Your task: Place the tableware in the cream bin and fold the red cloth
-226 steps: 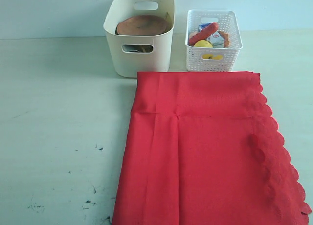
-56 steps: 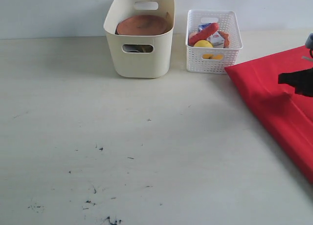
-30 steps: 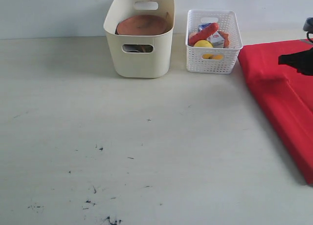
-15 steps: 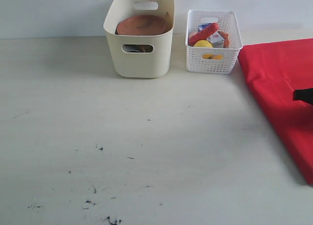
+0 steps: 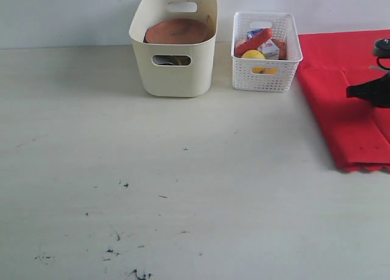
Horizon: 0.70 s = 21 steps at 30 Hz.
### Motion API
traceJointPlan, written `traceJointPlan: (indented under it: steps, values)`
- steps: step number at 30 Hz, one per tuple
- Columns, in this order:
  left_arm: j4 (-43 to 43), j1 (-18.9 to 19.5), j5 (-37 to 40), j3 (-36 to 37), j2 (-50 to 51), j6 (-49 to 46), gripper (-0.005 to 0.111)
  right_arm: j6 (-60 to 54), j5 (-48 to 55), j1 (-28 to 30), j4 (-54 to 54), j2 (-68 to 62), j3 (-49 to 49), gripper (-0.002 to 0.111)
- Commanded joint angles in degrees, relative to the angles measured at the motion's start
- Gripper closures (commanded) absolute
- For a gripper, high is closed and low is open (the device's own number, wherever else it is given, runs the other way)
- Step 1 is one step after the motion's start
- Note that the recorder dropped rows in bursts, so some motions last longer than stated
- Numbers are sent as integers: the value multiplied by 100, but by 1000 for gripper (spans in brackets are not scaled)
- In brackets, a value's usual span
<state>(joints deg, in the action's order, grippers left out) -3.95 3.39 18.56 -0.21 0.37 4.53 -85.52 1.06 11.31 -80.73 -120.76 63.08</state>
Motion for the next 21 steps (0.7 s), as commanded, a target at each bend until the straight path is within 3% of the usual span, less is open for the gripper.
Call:
traceJointPlan:
  steps: [1, 11, 17, 21]
  values:
    - [23, -46, -21, 21, -37, 26, 106, -37, 431, -64, 396, -457, 574, 108]
    - [23, -46, -21, 21, -37, 26, 106, 630, 874, -104, 635, -423, 1226, 108]
    - [23, -46, -21, 21, -37, 26, 106, 630, 931, -93, 634, 831, 832, 108]
    - [23, -46, -21, 21, -37, 26, 106, 1054, 993, -93, 634, 2906, -267, 108]
